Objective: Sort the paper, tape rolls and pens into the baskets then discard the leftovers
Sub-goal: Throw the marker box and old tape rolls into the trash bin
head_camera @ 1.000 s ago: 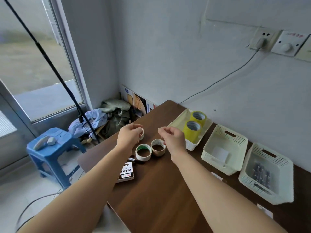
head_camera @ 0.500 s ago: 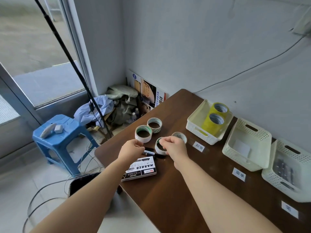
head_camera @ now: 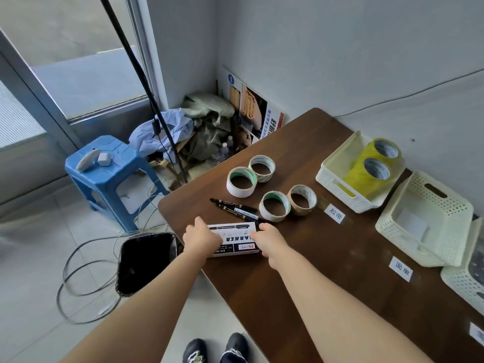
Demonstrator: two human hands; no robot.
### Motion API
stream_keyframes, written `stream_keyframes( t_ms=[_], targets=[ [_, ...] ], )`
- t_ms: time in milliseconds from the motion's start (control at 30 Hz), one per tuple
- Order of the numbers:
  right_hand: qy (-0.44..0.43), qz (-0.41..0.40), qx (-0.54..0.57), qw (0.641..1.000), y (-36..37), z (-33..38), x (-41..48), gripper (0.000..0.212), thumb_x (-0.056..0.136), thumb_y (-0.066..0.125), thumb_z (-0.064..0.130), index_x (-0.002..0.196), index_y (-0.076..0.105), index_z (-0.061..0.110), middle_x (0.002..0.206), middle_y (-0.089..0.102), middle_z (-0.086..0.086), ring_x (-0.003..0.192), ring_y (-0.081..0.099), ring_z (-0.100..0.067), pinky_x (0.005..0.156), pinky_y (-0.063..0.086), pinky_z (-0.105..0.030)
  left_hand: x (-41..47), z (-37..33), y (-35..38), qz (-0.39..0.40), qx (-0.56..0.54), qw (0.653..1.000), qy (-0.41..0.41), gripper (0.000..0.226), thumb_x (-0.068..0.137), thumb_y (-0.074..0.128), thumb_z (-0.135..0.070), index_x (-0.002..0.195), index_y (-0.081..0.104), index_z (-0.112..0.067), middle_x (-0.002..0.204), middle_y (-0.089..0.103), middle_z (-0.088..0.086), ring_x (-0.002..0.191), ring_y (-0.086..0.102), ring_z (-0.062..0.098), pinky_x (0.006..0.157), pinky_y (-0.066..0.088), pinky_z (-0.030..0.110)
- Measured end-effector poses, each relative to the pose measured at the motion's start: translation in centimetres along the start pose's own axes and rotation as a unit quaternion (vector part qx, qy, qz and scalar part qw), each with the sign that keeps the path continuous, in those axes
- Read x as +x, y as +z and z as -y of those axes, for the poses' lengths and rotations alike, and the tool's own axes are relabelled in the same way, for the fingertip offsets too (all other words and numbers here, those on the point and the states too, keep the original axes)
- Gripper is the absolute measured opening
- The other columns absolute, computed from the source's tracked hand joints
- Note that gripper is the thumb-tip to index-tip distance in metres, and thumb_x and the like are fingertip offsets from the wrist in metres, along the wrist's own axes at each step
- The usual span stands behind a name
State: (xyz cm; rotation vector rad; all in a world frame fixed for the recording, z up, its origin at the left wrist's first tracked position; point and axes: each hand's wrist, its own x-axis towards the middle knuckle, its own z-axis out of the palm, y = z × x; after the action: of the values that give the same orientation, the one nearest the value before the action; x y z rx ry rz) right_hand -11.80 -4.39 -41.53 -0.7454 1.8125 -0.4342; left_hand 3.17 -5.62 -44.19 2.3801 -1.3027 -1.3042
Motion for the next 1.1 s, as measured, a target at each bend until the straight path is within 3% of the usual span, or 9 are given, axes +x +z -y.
stream_keyframes(
  t_ms=[167,233,300,400,500,567,633,767,1100],
  targets=[
    [-0.002,-0.007,-0.017,1.000,0.7,-0.5,1.3,0.016,0.090,0.042,0.008,0.087,0.055,0.016,0.089,0.059,-0.001,0.070,0.050,-0.012,0.052,0.035,-0.023,1.0,1.1,0.2,-0.061,-0.111,0.992,-0.017,0.009,0.082,0.055,-0.010,0.091,0.055,-0.012,0.113,0.056,0.011,0.104,0.053,0.031,0.089,0.047,0.036],
    [-0.015,-0.014,-0.017,1.000,1.0,0.1,1.7,0.016,0.091,0.044,0.008,0.079,0.053,0.016,0.083,0.058,0.001,0.069,0.052,-0.011,0.053,0.037,-0.023,1.1,1.4,-0.5,-0.108,-0.180,0.978,-0.004,0.020,0.081,0.056,-0.009,0.069,0.048,-0.022,0.088,0.058,-0.002,0.090,0.052,0.024,0.078,0.043,0.029],
    [-0.045,-0.010,-0.004,0.999,1.7,1.2,1.8,0.013,0.093,0.046,0.010,0.089,0.054,0.019,0.079,0.058,0.008,0.071,0.056,-0.006,0.055,0.042,-0.021,0.8,1.8,-2.0,-0.139,-0.242,0.960,0.002,0.007,0.084,0.058,-0.016,0.083,0.063,-0.021,0.090,0.062,-0.006,0.093,0.058,0.022,0.083,0.047,0.030],
    [-0.101,0.019,0.028,0.994,3.9,3.2,1.2,0.028,0.095,0.048,0.012,0.117,0.062,0.020,0.079,0.061,0.015,0.075,0.061,-0.003,0.056,0.048,-0.017,0.9,2.9,-4.6,-0.184,-0.321,0.929,-0.028,0.039,0.088,0.055,-0.029,0.123,0.063,-0.013,0.114,0.068,0.006,0.101,0.065,0.025,0.092,0.052,0.043],
    [-0.173,0.050,0.035,0.983,7.1,5.0,-0.1,0.032,0.094,0.052,0.015,0.124,0.062,0.019,0.096,0.067,0.010,0.086,0.063,-0.008,0.068,0.050,-0.019,1.6,4.9,-7.3,-0.233,-0.388,0.891,-0.044,0.015,0.088,0.055,-0.029,0.089,0.068,-0.021,0.100,0.070,0.009,0.084,0.066,0.022,0.080,0.054,0.037],
    [-0.222,0.061,0.018,0.973,9.2,6.1,-1.0,0.033,0.092,0.056,0.019,0.125,0.061,0.023,0.096,0.063,0.013,0.096,0.061,-0.011,0.077,0.049,-0.023,1.9,6.3,-8.9,-0.254,-0.418,0.870,-0.066,0.021,0.088,0.056,-0.029,0.103,0.066,-0.017,0.106,0.067,0.008,0.079,0.062,0.017,0.073,0.048,0.029],
    [-0.280,0.068,-0.018,0.958,11.3,6.9,-1.9,0.032,0.090,0.060,0.020,0.122,0.062,0.025,0.100,0.065,0.010,0.101,0.060,-0.013,0.084,0.051,-0.029,2.3,7.8,-10.2,-0.252,-0.414,0.870,-0.087,0.050,0.087,0.059,-0.032,0.132,0.050,-0.012,0.124,0.058,0.008,0.098,0.057,0.023,0.085,0.044,0.032],
    [-0.360,0.053,-0.074,0.928,14.9,8.2,-3.0,0.030,0.087,0.064,0.017,0.115,0.066,0.025,0.110,0.070,0.005,0.100,0.063,-0.011,0.090,0.051,-0.030,3.2,9.9,-12.4,-0.207,-0.396,0.890,-0.091,0.058,0.084,0.061,-0.031,0.137,0.045,-0.011,0.133,0.054,0.011,0.115,0.054,0.029,0.099,0.045,0.043],
    [-0.277,0.081,-0.177,0.941,21.6,8.6,-0.3,0.038,0.087,0.060,0.014,0.124,0.062,0.019,0.123,0.064,-0.002,0.115,0.057,-0.019,0.096,0.043,-0.029,6.7,13.0,-16.2,-0.134,-0.416,0.895,-0.090,0.054,0.094,0.049,-0.024,0.146,0.035,-0.014,0.145,0.043,0.007,0.123,0.047,0.026,0.102,0.043,0.043]
  ],
)
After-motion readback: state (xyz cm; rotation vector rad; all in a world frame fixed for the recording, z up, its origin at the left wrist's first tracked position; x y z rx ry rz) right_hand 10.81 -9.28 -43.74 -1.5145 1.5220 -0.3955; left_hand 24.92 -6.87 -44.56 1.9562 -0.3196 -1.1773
